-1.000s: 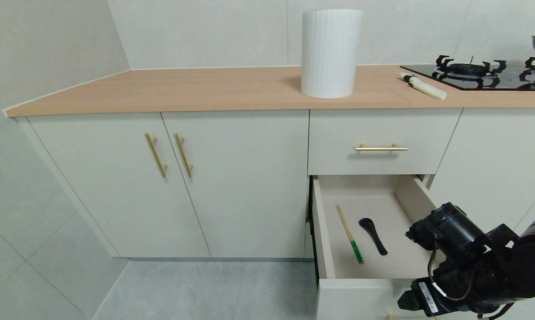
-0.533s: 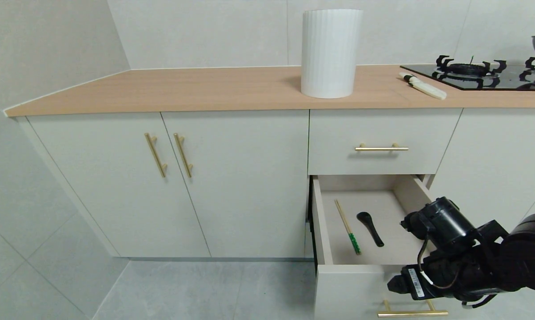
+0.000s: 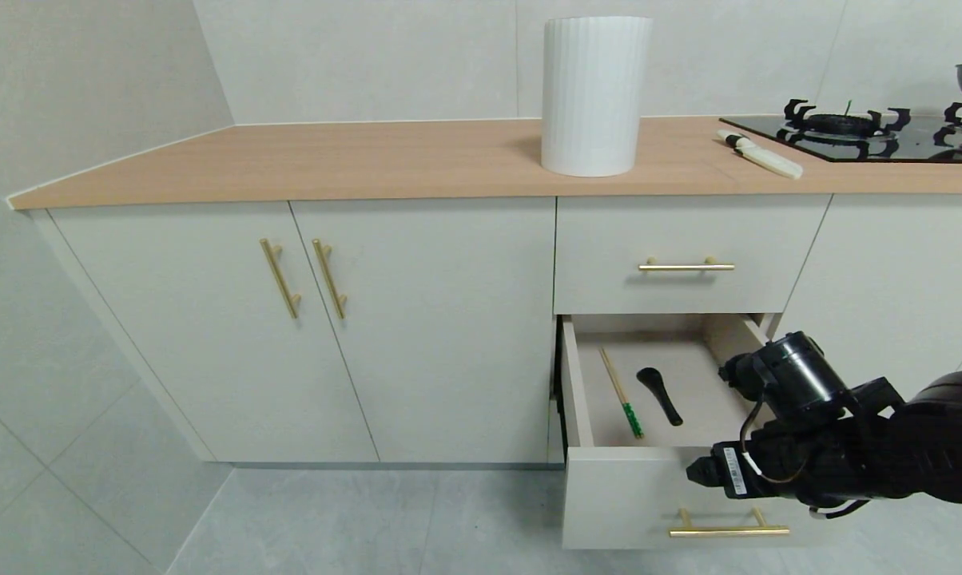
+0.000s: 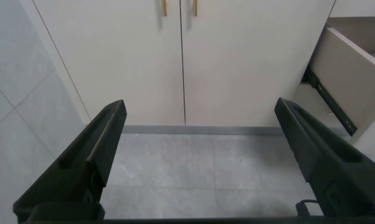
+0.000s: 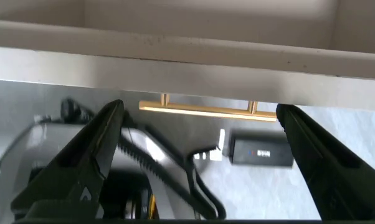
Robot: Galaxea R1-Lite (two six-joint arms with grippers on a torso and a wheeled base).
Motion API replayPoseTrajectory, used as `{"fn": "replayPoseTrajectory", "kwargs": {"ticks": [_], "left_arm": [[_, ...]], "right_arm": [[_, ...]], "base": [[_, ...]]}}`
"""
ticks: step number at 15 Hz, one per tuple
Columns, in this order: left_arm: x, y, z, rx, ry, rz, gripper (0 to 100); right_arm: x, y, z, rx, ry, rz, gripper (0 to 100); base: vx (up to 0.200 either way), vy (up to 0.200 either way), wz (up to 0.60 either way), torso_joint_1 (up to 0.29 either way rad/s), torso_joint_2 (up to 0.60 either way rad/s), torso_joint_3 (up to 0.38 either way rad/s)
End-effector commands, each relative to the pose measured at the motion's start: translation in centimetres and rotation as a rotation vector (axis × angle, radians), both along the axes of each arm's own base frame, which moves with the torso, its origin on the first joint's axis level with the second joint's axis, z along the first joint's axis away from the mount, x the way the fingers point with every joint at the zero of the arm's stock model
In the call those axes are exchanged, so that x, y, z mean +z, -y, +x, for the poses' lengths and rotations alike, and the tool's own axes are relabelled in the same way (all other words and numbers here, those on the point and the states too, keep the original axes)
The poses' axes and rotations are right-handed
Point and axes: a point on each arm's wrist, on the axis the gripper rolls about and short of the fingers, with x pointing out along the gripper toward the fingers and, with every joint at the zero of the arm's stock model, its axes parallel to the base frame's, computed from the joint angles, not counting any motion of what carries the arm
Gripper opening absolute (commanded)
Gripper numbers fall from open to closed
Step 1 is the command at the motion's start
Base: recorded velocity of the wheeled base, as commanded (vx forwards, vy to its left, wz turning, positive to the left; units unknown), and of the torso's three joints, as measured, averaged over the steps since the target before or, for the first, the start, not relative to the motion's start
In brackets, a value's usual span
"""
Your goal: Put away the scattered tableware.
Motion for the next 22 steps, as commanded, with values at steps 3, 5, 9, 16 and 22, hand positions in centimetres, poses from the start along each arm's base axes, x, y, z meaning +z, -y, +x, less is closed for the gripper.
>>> {"fn": "replayPoseTrajectory", "kwargs": {"ticks": [3, 5, 9, 16, 22], "left_arm": [[0.0, 0.0, 0.0, 0.001, -0.001, 0.000, 100], [0.0, 0.0, 0.0, 0.001, -0.001, 0.000, 100], [0.0, 0.0, 0.0, 0.001, -0.001, 0.000, 100], [0.0, 0.0, 0.0, 0.001, -0.001, 0.000, 100], [0.0, 0.0, 0.0, 0.001, -0.001, 0.000, 100]], "right_arm": [[0.4, -1.0, 2.0, 0.028, 0.031, -0.006, 100], [0.2, -1.0, 3.2, 0.016, 0.036, -0.008, 100], [-0.3, -0.7, 6.3, -0.012, 0.051, -0.016, 100], [-0.4, 0.3, 11.4, -0.057, 0.112, -0.019, 100], [-1.0, 0.5, 15.0, -0.095, 0.157, -0.002, 100]], "base": [[0.000, 0.000, 0.00, 0.000, 0.00, 0.000], [0.000, 0.000, 0.00, 0.000, 0.00, 0.000], [0.000, 0.000, 0.00, 0.000, 0.00, 0.000], [0.000, 0.000, 0.00, 0.000, 0.00, 0.000], [0.000, 0.000, 0.00, 0.000, 0.00, 0.000]]}}
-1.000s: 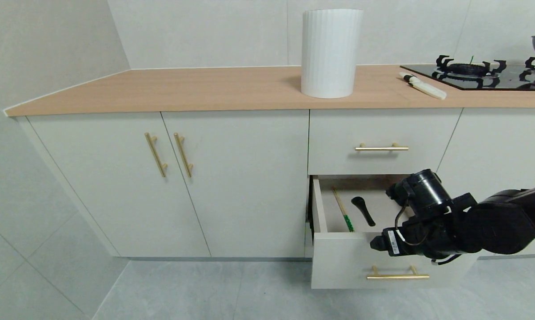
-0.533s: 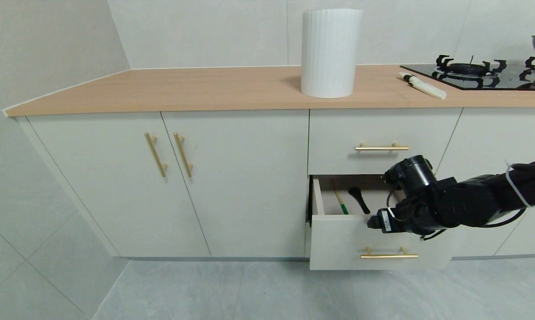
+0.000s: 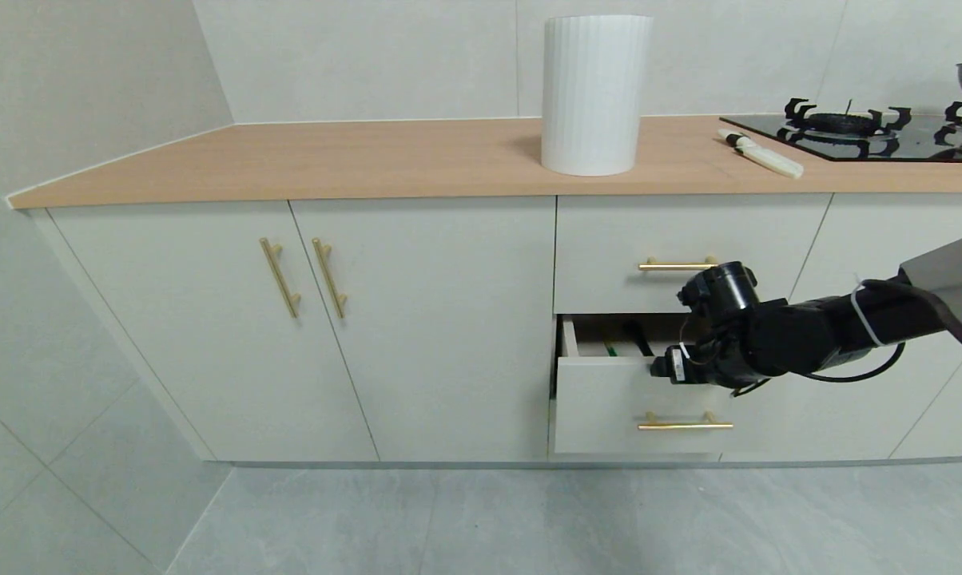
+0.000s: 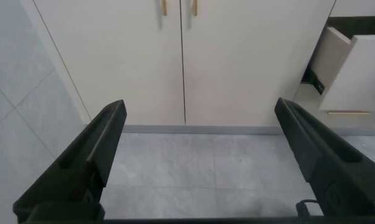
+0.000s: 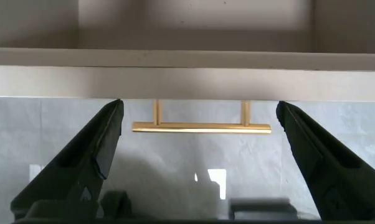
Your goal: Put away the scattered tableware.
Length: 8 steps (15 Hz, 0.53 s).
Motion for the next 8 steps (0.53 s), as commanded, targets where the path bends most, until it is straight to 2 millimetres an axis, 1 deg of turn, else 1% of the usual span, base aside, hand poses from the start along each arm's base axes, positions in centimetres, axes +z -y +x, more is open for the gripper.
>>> {"fn": "replayPoseTrajectory", "kwargs": {"ticks": [1, 3, 4, 6, 8], "left_arm": [[0.0, 0.0, 0.0, 0.001, -0.001, 0.000, 100], [0.0, 0.0, 0.0, 0.001, -0.001, 0.000, 100], [0.0, 0.0, 0.0, 0.001, -0.001, 0.000, 100], [0.0, 0.0, 0.0, 0.001, -0.001, 0.000, 100], [0.0, 0.0, 0.0, 0.001, -0.001, 0.000, 100]], "right_arm": [[-0.9, 0.2, 1.2, -0.015, -0.002, 0.001, 100], [-1.0, 0.5, 1.8, -0.026, 0.018, 0.007, 100], [-1.2, 0.5, 2.4, -0.026, 0.056, 0.016, 100], [-1.8, 0.4, 3.3, -0.027, 0.119, 0.035, 100], [-2.5, 0.7, 4.1, -0.039, 0.153, 0.043, 100]], "base": [[0.000, 0.000, 0.00, 0.000, 0.00, 0.000], [0.000, 0.000, 0.00, 0.000, 0.00, 0.000], [0.000, 0.000, 0.00, 0.000, 0.00, 0.000], [0.000, 0.000, 0.00, 0.000, 0.00, 0.000], [0.000, 0.000, 0.00, 0.000, 0.00, 0.000]]}}
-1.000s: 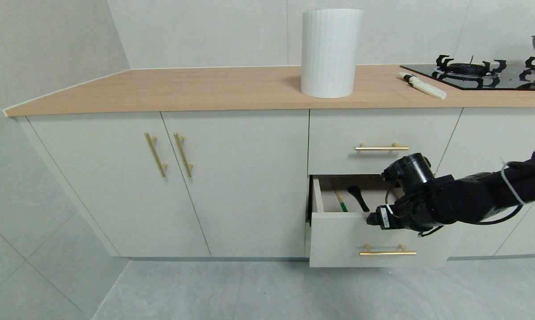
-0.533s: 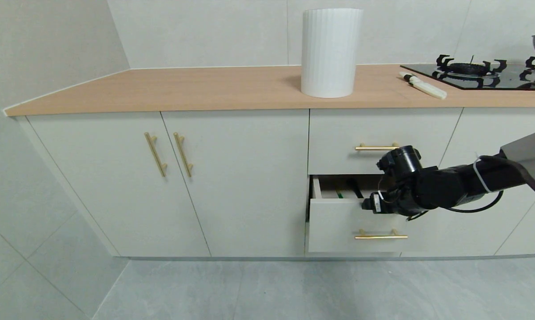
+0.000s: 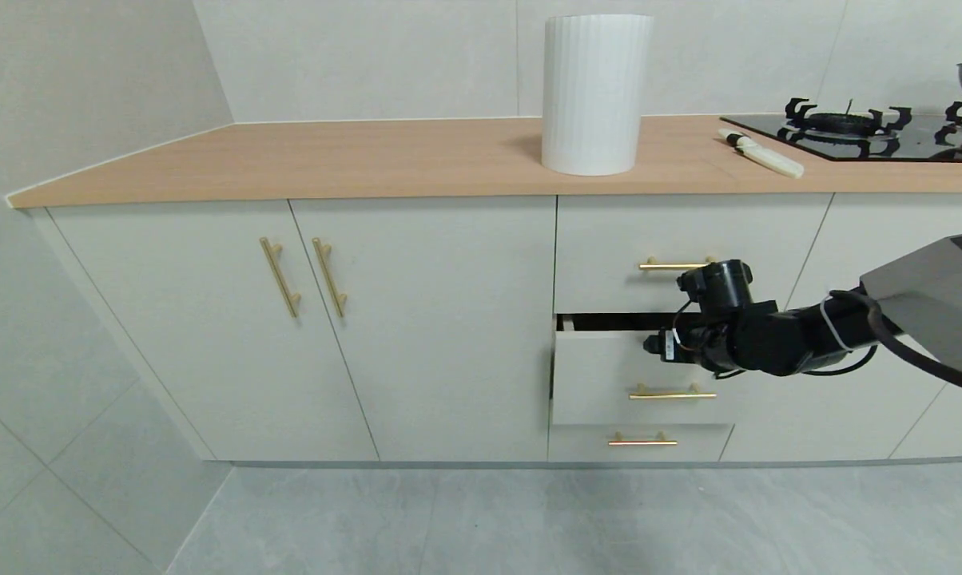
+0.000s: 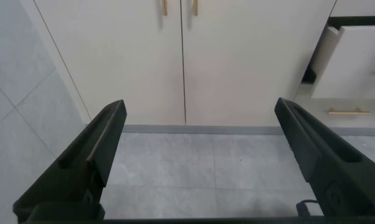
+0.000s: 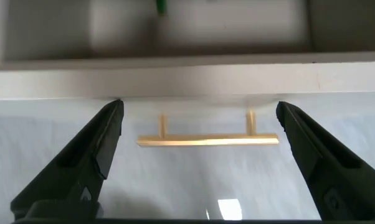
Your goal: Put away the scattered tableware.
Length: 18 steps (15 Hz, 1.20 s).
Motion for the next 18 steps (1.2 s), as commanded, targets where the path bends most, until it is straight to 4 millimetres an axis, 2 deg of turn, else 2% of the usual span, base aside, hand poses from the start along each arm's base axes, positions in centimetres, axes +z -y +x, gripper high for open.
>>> {"fn": "replayPoseTrajectory", "kwargs": {"ticks": [1, 11, 18], "left_arm": [[0.0, 0.0, 0.0, 0.001, -0.001, 0.000, 100], [0.0, 0.0, 0.0, 0.001, -0.001, 0.000, 100], [0.0, 0.0, 0.0, 0.001, -0.001, 0.000, 100]], "right_arm": [[-1.0, 0.2, 0.8, -0.009, 0.020, 0.006, 100], [-3.4, 0.9, 3.1, -0.039, 0.176, 0.043, 100], [-3.6, 1.4, 5.2, -0.098, 0.260, 0.082, 100]], "base": [[0.000, 0.000, 0.00, 0.000, 0.00, 0.000], [0.000, 0.000, 0.00, 0.000, 0.00, 0.000], [0.000, 0.000, 0.00, 0.000, 0.00, 0.000]]}}
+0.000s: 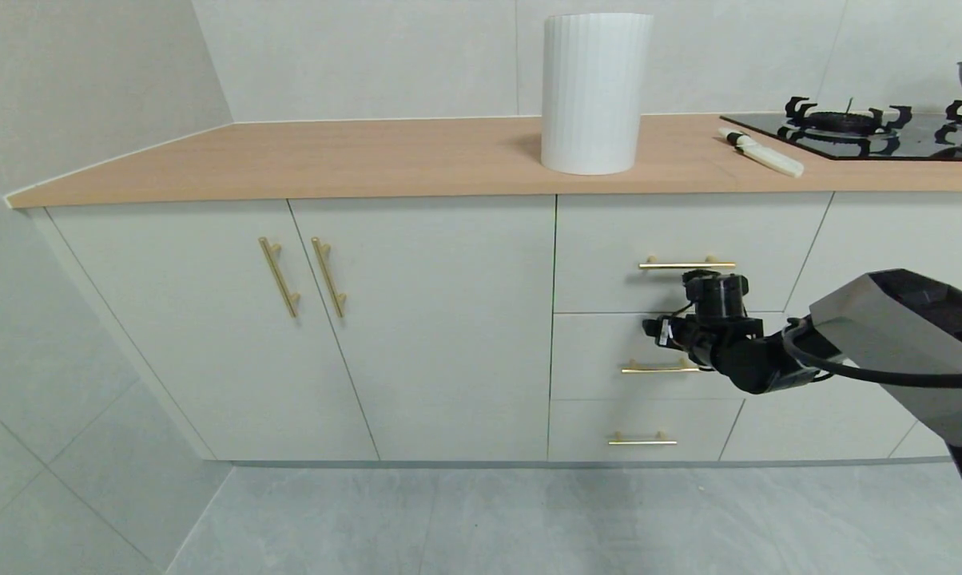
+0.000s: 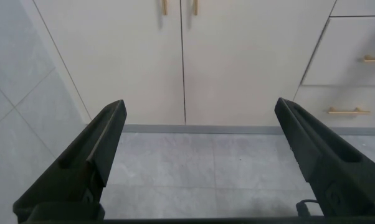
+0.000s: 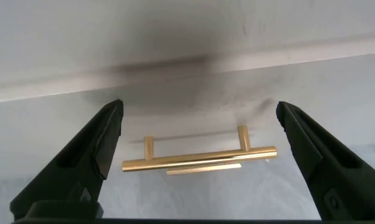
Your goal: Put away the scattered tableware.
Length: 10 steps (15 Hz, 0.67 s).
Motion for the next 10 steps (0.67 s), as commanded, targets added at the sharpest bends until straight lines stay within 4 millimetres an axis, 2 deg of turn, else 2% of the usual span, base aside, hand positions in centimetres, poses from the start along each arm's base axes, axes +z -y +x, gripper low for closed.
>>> {"fn": "replayPoseTrajectory", "kwargs": {"ticks": [1, 7, 10], "left_arm": [[0.0, 0.0, 0.0, 0.001, -0.001, 0.000, 100], [0.0, 0.0, 0.0, 0.001, -0.001, 0.000, 100], [0.0, 0.0, 0.0, 0.001, -0.001, 0.000, 100]], "right_arm": [[-0.4, 0.0, 0.6, -0.015, 0.020, 0.013, 100], [0.0, 0.0, 0.5, -0.028, 0.027, 0.008, 100], [1.4, 0.4, -1.2, -0.021, 0.004, 0.003, 100]], "base": [[0.000, 0.000, 0.00, 0.000, 0.00, 0.000], [0.000, 0.000, 0.00, 0.000, 0.00, 0.000], [0.000, 0.000, 0.00, 0.000, 0.00, 0.000]]}}
